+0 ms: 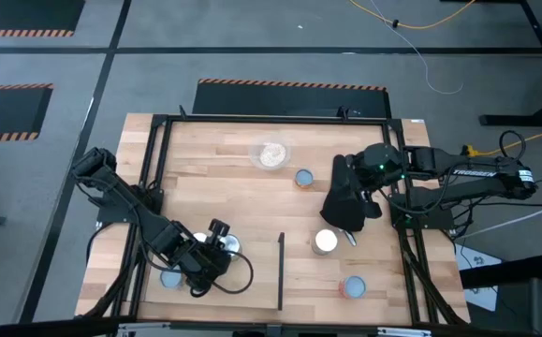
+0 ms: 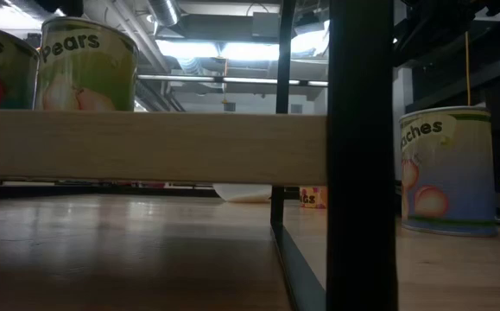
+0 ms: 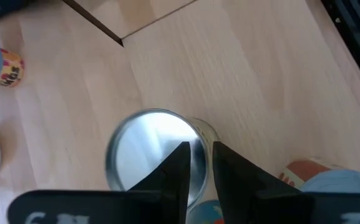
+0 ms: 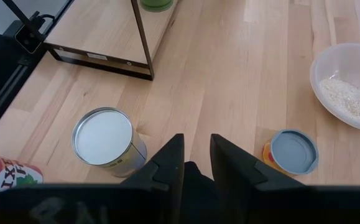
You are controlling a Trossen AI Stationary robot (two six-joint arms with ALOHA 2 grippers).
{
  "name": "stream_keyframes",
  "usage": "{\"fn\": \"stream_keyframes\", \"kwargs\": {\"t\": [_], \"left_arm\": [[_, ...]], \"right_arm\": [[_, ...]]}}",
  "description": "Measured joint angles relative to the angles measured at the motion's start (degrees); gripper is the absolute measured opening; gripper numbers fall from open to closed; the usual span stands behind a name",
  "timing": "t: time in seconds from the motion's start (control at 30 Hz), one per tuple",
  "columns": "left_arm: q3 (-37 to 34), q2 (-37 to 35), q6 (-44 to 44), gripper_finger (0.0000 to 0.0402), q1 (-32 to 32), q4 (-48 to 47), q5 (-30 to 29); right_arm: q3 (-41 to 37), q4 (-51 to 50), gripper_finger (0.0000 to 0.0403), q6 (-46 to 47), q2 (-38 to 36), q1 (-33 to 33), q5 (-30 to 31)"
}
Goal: Pick and place cans onto a shelf
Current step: Put the top yellow canned pineapple on the shelf aligned with the other green canned pear
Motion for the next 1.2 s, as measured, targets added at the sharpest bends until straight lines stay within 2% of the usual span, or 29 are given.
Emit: {"fn": "stream_keyframes", "kwargs": {"t": [0.2, 0.47, 0.57, 0.73, 0.83, 1.03, 1.2], "left_arm": [[1.66, 0.00, 1.09, 0.0057, 0.00, -0.90, -1.75], [2.33, -0.90, 13.79, 0.0055, 2.14, 0.77, -10.06], [2.33, -1.07, 16.23, 0.0055, 4.74, 1.92, -10.21], [2.33, -1.05, 16.52, 0.0055, 9.79, 4.63, -10.21], [2.33, -1.05, 16.54, 0.0055, 12.72, 5.98, -10.17], [2.33, -1.05, 16.52, 0.0055, 17.20, 6.90, -9.41], [2.33, -1.05, 16.22, 0.0055, 19.09, 6.94, -6.24]], "right_arm": [[0.00, 0.05, 0.0083, 0.00, 0.01, 0.00, 0.00], [0.00, 4.24, 0.0083, 0.30, 0.01, 0.00, 0.40], [0.00, 8.46, 0.0083, 3.25, 0.10, 0.00, 5.22], [0.00, 16.49, 0.0083, 14.61, 2.34, -0.04, 23.51], [0.00, 18.05, 0.0083, 19.82, 4.85, -1.01, 30.13], [0.00, 17.75, 0.0083, 26.74, 12.53, -5.76, 30.00], [0.00, 17.66, 0.0083, 30.31, 18.81, -11.09, 28.29]]}}
